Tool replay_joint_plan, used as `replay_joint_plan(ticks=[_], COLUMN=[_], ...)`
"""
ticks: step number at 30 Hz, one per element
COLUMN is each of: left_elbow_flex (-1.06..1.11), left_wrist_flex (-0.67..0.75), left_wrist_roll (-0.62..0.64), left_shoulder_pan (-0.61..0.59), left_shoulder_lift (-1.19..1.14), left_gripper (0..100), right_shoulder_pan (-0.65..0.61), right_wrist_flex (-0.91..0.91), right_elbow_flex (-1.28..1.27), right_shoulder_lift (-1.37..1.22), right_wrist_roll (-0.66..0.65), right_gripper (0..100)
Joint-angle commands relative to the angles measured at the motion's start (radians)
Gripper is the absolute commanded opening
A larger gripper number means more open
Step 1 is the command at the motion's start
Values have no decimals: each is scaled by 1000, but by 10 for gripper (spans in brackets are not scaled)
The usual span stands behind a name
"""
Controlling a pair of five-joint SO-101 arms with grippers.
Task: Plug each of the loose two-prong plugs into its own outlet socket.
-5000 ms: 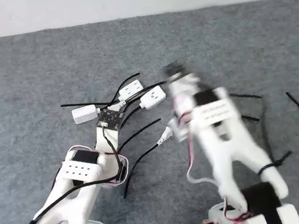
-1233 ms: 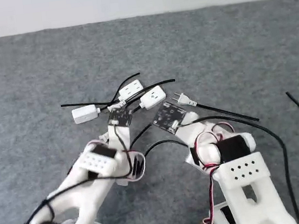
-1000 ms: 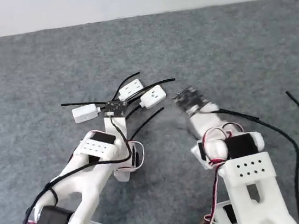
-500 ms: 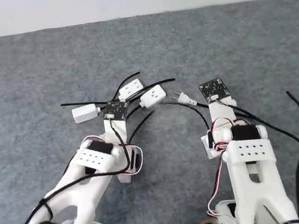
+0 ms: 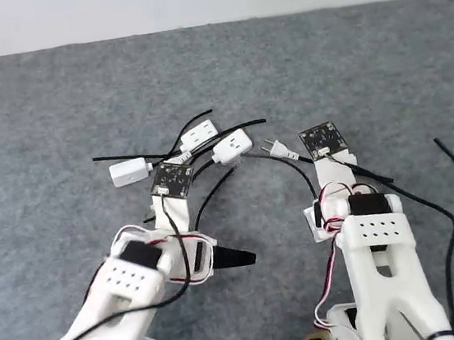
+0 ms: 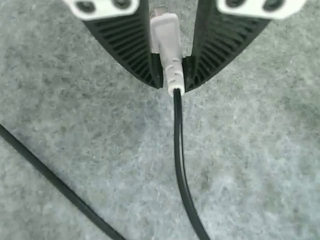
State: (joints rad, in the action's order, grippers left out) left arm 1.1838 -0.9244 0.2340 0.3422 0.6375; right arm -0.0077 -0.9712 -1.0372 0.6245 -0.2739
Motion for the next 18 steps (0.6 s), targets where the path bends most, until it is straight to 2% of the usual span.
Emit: replay_joint_plan(ticks=[1, 5, 7, 9, 12, 15, 16, 18], left_elbow_flex=[-4, 8, 33, 54, 61, 61, 58, 54], left_wrist_flex=[-121, -186, -173, -153, -104, -37, -18, 18], left_wrist_roll=[-54, -61, -61, -80, -129, -117, -101, -64], left_shoulder_pan=[-17, -112, -161, -196, -230, -245, -245, -245], left_shoulder_lift=[239, 408, 428, 408, 339, 249, 215, 150], left_gripper=[511, 505, 461, 380, 207, 47, 15, 18], right_shoulder_pan=[2, 2, 2, 2, 2, 4, 5, 5], right_wrist_flex=[19, 19, 18, 18, 15, 13, 13, 13], right_elbow_flex=[5, 5, 5, 5, 5, 3, 3, 3], right_shoulder_lift=[4, 2, 2, 1, 2, 5, 7, 7], right_wrist_roll=[-14, -14, -14, -14, -14, -14, -14, -14], right_gripper=[9, 9, 9, 9, 9, 9, 9, 9])
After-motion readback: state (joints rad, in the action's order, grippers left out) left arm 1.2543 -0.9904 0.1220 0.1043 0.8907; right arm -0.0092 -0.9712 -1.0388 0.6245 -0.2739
